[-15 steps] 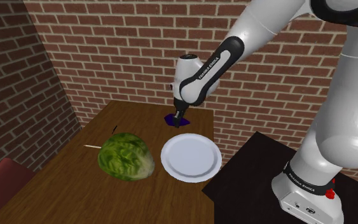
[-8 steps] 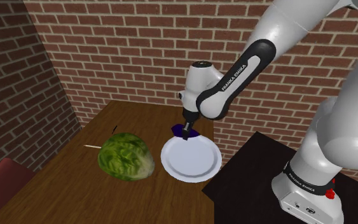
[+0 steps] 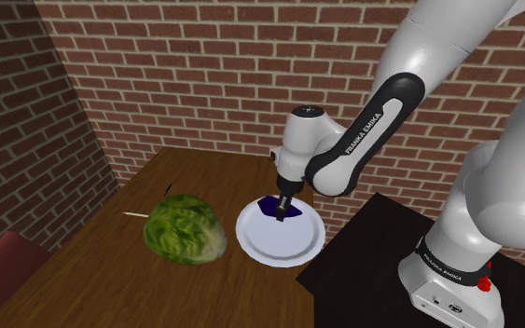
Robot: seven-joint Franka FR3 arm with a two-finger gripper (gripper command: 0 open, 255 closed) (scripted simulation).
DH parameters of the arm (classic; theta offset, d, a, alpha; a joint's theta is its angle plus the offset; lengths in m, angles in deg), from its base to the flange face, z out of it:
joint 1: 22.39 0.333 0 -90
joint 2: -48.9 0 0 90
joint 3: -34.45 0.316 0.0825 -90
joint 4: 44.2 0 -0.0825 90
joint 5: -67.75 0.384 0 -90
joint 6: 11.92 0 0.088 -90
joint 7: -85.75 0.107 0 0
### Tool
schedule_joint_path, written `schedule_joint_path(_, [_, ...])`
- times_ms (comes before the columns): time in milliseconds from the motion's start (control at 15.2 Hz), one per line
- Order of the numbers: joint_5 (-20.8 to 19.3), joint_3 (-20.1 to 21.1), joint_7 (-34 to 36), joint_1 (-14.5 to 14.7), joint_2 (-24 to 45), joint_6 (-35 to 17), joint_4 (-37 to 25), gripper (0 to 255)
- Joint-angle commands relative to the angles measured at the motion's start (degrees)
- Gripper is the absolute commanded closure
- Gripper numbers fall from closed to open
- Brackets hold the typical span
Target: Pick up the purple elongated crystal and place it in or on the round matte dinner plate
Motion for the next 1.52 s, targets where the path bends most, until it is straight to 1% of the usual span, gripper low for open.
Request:
schedule_joint_path(0, [-1.1,0.0,0.9,-0.2,1.8,-2.1,0.2,255])
schedule_joint_path(264, [-4.5,-0.6,3.4,-0.3,6.1,-6.0,-0.1,255])
schedule_joint_path(462, [-7.5,-2.0,5.7,0.4,9.3,-8.7,-0.5,255])
schedule_joint_path(990, [-7.5,-2.1,5.7,0.5,9.3,-8.7,-0.5,255])
schedule_joint_path(1056, [-7.5,-2.1,5.7,0.5,9.3,-8.7,-0.5,0])
schedule_joint_path(1386, [-7.5,-2.1,5.7,0.5,9.3,-8.7,-0.5,0])
schedule_joint_path(1452, [-5.0,-0.5,3.8,-0.5,6.3,-6.4,0.1,0])
